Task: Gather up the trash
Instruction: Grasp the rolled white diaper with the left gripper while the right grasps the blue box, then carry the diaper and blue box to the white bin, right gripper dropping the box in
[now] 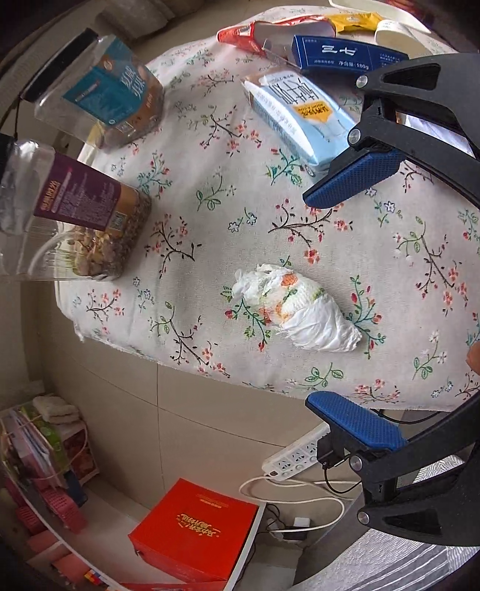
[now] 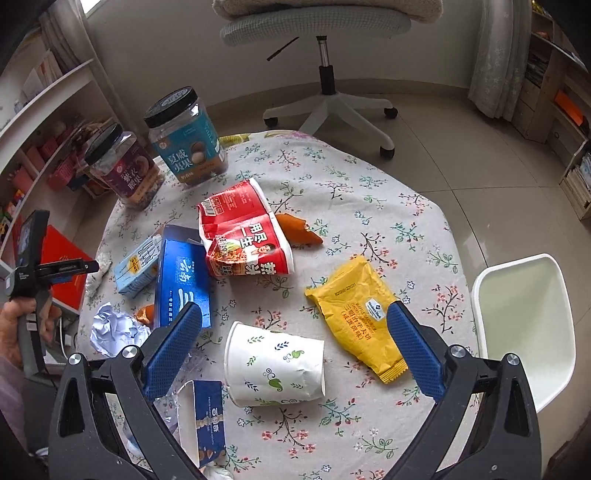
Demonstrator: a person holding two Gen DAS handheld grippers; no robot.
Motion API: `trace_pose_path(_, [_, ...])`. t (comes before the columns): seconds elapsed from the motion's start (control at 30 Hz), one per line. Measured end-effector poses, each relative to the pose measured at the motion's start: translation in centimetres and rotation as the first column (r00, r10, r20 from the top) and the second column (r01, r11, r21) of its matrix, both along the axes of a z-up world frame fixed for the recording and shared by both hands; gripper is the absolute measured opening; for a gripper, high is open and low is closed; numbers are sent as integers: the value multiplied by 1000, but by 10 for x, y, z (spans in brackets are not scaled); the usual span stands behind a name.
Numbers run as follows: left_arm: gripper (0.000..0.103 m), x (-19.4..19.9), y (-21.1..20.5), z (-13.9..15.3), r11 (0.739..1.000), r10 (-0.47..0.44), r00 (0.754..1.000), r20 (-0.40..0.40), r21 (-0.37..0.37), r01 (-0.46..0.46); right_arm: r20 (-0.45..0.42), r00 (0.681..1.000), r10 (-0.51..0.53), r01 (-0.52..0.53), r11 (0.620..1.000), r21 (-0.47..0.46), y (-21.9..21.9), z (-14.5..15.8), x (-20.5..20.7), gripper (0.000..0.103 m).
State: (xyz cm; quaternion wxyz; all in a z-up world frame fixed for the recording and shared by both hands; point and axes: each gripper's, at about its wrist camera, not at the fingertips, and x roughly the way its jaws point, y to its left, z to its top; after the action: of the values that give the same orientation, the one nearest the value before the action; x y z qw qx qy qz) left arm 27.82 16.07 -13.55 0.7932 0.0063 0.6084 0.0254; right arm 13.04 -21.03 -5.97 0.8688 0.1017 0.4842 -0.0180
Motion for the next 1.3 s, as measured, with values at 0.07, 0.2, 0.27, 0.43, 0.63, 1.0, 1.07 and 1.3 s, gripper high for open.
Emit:
trace_pose_path(0.07, [96,5,-2,-10,1000,-23,999,-25,10,23,-11,999,33,-33,999,6,6,-2,6,96])
trace_pose_path(0.2, [80,9,-7,-30,998,-56,995,-85,37,59,-23,996,81,-81,997,19,19,-6,16,96])
trace_pose_path(0.27, [69,7,-5,-33,999,-48,994,-95,6,49,-23,994,107,-107,994,24,27,-7,22,96])
trace_pose_path(0.43, [37,2,-7,-19,999,-34,997,-75,13,35,-56,991,125,-121,991,60,33,-13,37,91])
trace_pose_path(0.63, [37,-26,-19,51,996,8,993,114,-94,3,-100,985,139,-114,968,223,46,-26,58,89])
trace_pose_path(1.0, [37,-99,-30,106,978,75,954,290,-206,-14,-239,949,206,-140,954,267,112,-73,90,85])
trace_pose_path(1.07, [37,-103,-36,107,980,50,951,306,-200,12,-254,946,203,-141,960,243,116,-80,93,87])
trace_pose_path(1.3, [37,-110,-37,106,981,30,942,335,-190,36,-277,938,207,-141,960,240,114,-95,95,40])
